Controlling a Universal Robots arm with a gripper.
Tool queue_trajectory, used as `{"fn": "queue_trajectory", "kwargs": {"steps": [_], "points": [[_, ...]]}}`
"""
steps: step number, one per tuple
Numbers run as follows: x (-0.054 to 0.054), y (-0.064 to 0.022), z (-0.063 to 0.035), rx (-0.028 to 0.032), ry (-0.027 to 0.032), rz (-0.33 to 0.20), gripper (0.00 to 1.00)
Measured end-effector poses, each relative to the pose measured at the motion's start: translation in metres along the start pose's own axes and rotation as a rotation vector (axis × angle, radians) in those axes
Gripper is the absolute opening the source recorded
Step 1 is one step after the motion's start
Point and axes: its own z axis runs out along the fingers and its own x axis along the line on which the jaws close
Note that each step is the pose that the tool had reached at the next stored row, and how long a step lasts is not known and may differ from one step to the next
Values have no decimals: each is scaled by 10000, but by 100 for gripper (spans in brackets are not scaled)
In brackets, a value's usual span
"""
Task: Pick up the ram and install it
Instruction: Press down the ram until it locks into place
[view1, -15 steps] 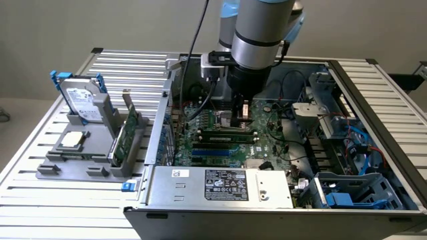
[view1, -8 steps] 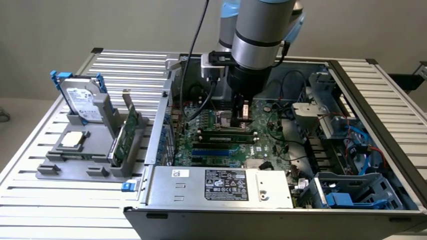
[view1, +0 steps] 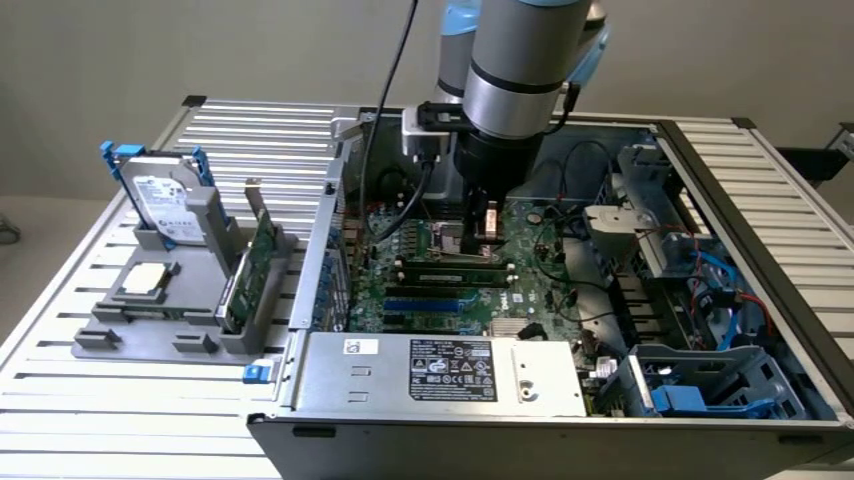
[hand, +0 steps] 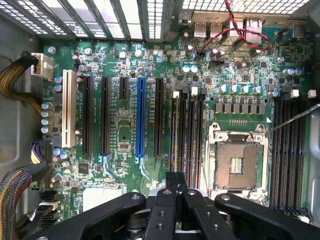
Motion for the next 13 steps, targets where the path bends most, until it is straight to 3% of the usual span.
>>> {"fn": "queue_trajectory", "kwargs": {"steps": [4, 13], "points": [[-1, 0, 1, 2, -15, 246, 11], [0, 0, 2, 42, -79, 1525, 11]]}}
